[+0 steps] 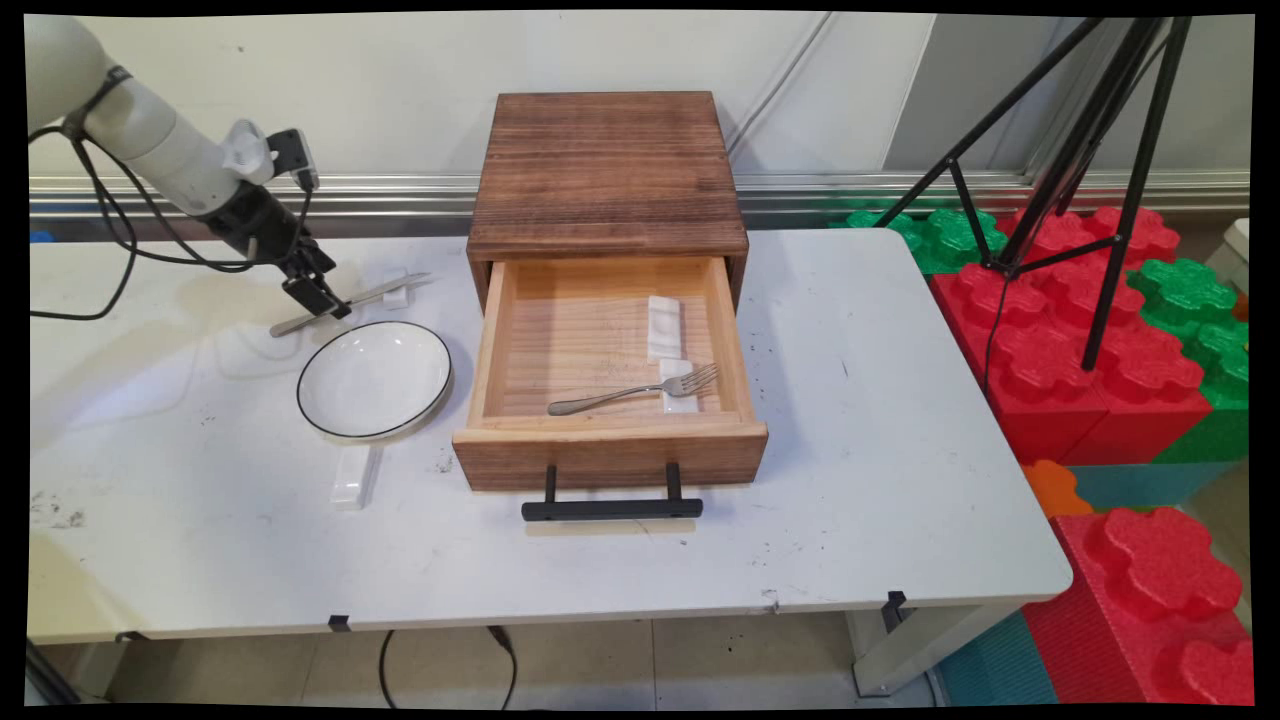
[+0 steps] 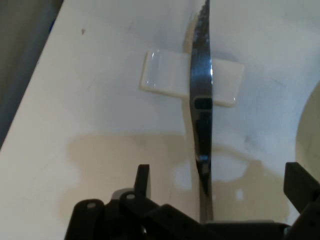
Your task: Pick up the knife from the left of the white plate
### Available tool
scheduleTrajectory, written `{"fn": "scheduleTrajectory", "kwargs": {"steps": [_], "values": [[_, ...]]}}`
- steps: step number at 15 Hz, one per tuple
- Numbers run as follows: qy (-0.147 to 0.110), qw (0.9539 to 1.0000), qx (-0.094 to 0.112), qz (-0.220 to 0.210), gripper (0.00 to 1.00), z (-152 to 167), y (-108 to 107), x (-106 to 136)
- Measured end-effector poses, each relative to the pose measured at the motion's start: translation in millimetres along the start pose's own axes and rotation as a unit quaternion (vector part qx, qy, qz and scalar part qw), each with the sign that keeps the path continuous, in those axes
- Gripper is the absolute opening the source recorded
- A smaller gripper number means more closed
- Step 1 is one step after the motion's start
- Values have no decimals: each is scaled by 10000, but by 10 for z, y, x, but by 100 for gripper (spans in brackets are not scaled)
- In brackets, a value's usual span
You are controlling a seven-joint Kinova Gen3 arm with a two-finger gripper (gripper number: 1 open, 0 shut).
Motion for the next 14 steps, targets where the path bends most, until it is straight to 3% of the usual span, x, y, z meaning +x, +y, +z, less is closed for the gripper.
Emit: {"fn": "scheduleTrajectory", "kwargs": {"steps": [14], "values": [[-90, 9995, -291, 83, 100, 262, -156, -10]]}}
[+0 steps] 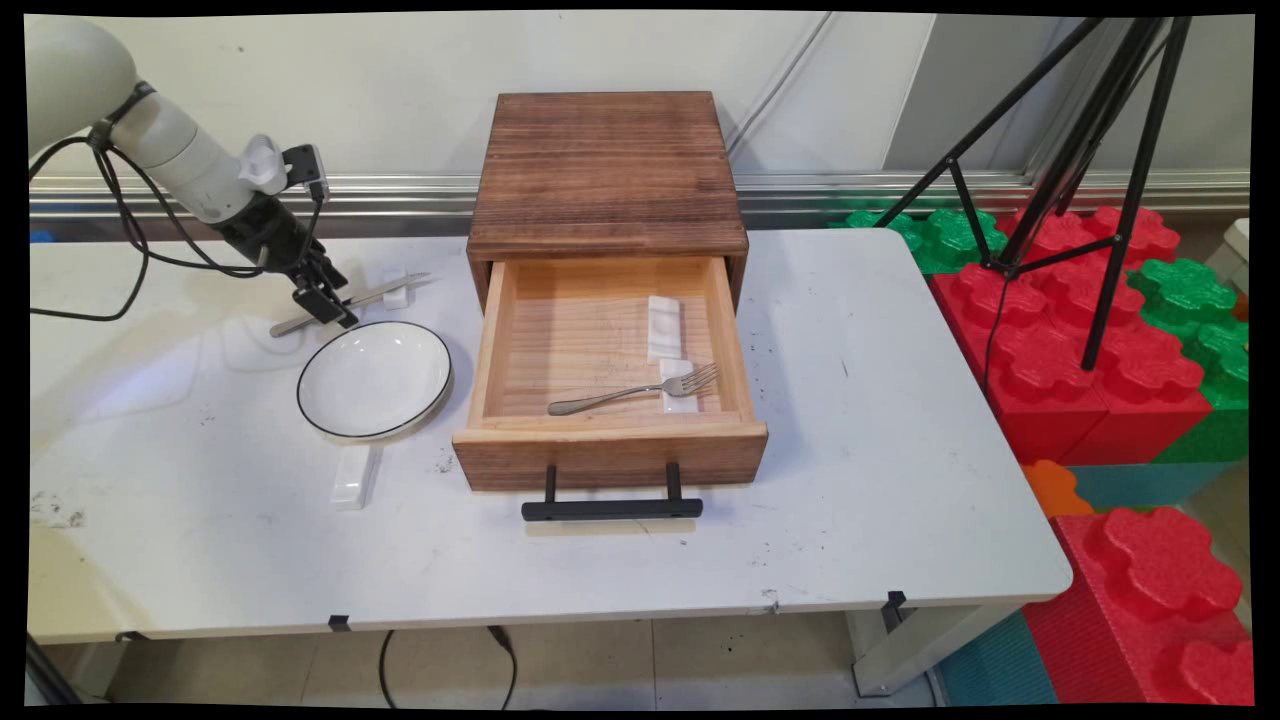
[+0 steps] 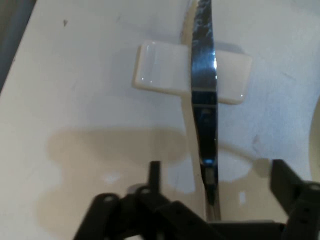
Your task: Pick up the knife from the left of the white plate, then place the picked object into the drawer
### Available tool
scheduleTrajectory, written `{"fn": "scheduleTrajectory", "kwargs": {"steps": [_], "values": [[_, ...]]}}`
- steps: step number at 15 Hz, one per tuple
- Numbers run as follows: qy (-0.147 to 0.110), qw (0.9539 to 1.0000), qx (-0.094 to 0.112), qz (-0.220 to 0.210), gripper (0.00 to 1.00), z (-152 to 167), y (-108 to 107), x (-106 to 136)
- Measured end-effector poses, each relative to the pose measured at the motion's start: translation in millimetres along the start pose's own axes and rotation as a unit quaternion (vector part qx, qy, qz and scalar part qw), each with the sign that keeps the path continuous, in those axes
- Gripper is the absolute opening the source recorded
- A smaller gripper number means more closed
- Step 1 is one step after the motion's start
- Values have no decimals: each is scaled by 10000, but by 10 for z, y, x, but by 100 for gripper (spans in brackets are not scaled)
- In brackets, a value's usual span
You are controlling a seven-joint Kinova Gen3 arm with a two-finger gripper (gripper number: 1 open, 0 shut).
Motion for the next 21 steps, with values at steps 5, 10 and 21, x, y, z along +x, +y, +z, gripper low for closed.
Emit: {"fn": "scheduleTrajectory", "kwargs": {"steps": [5, 10, 21], "values": [[-64, 10000, -34, 36, 0, 31, -43, -31], [-95, 9999, -59, 37, 0, 40, -57, -40], [-31, 10000, -49, -6, 0, -118, -62, -24]]}}
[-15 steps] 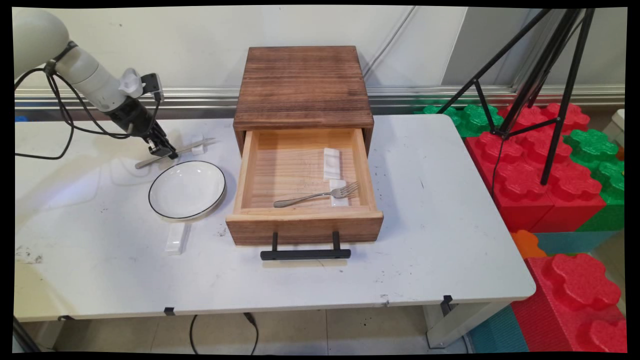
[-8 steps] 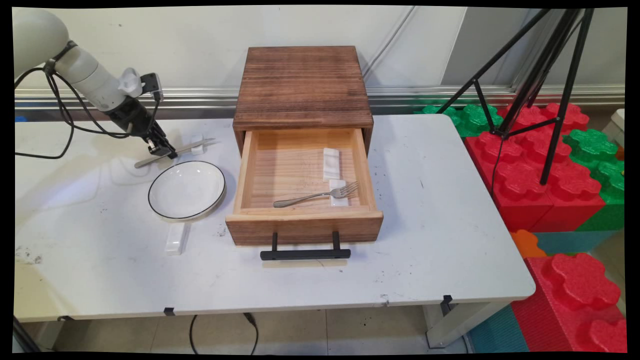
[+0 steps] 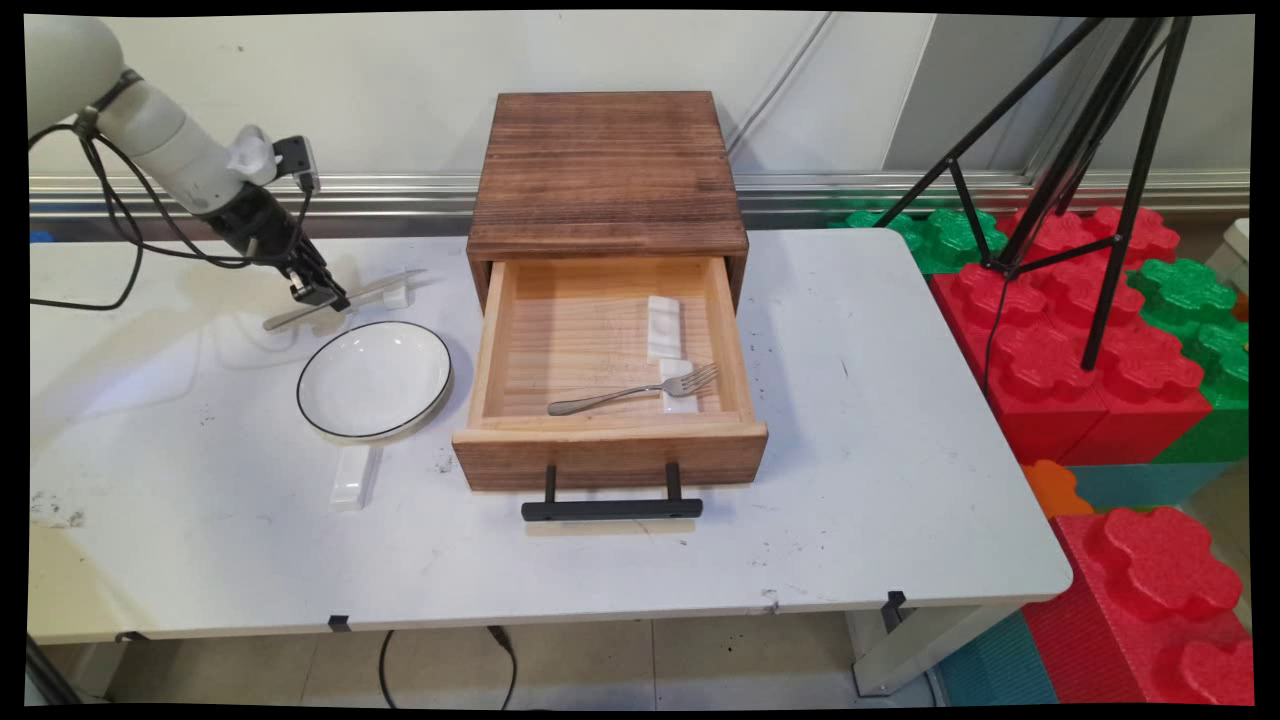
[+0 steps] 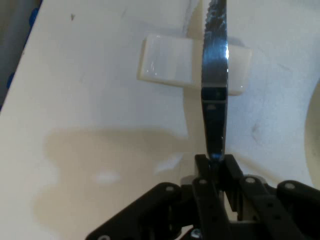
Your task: Place the picked object into the drawer
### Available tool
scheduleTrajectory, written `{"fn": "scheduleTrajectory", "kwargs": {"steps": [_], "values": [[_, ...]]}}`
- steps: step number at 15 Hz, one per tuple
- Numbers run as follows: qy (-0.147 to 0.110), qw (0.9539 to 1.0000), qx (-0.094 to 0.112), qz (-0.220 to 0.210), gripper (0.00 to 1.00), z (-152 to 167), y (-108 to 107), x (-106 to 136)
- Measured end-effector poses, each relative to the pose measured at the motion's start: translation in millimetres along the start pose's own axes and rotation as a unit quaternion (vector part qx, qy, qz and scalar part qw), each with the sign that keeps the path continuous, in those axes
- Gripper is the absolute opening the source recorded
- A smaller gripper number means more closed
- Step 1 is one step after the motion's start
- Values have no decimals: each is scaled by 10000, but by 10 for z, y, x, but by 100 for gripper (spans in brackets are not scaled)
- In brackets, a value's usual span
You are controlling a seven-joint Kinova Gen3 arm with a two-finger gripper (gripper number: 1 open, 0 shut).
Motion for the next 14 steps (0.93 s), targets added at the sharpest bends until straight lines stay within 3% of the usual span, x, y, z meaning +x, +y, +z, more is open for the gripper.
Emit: {"fn": "scheduleTrajectory", "kwargs": {"steps": [6, 14], "values": [[110, 9999, 70, 108, 0, -256, 66, 41], [445, 9985, 74, 314, 0, -719, 295, 278]]}}
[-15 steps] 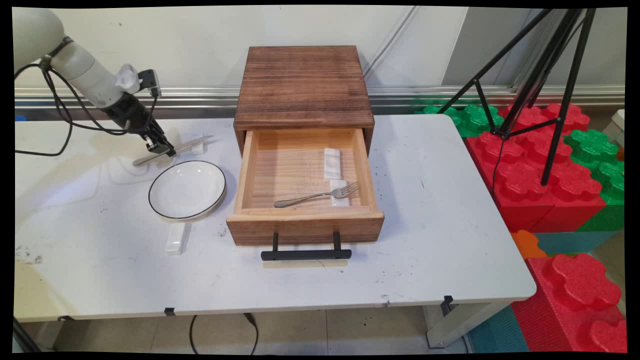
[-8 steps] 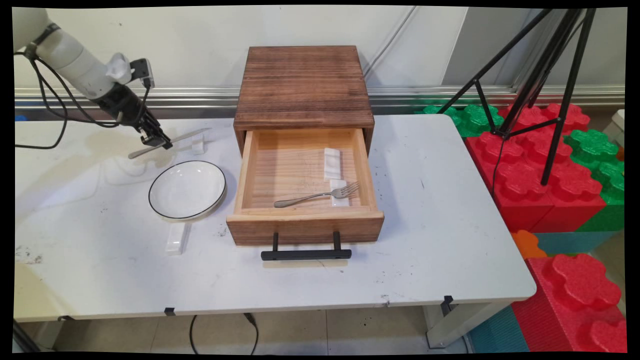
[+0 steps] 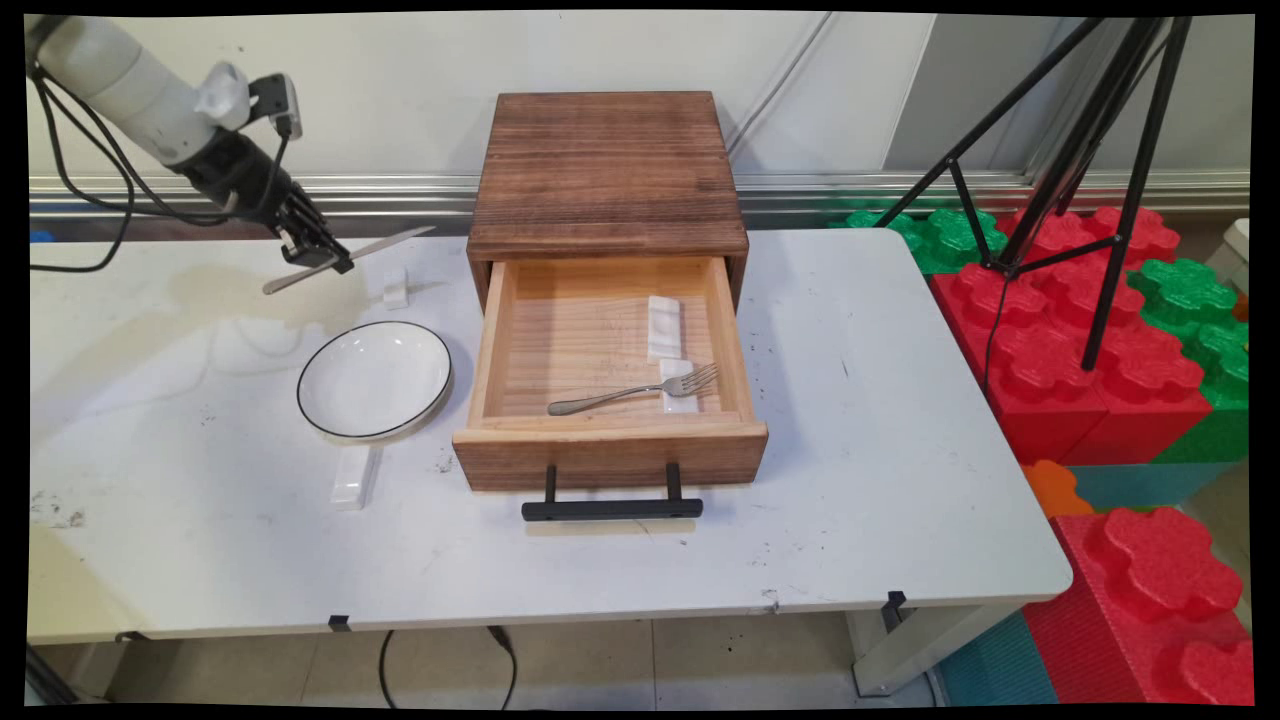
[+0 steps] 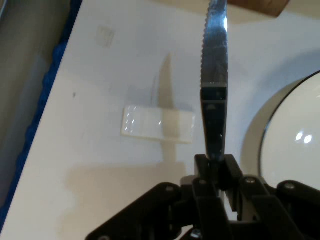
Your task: Place the picked object into the drawer
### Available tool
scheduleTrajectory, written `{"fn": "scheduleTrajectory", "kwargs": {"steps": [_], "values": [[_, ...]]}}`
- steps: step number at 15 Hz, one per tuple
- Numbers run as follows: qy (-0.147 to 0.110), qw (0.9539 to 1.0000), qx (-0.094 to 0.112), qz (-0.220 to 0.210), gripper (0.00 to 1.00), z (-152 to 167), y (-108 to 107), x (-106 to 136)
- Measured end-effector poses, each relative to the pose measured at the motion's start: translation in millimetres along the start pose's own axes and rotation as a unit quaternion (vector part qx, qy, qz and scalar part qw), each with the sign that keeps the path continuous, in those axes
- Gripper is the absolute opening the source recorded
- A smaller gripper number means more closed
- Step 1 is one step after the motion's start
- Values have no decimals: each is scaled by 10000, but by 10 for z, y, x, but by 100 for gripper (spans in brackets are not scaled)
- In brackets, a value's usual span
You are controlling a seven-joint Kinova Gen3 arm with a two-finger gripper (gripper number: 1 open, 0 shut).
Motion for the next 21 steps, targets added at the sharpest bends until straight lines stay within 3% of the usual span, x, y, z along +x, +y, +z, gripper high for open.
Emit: {"fn": "scheduleTrajectory", "kwargs": {"steps": [11, 15, 21], "values": [[543, 9969, -434, 360, 0, -607, 571, 433], [875, 9926, -621, 562, 0, -764, 826, 714], [1222, 9865, -693, 840, 0, -705, 1084, 1182]]}}
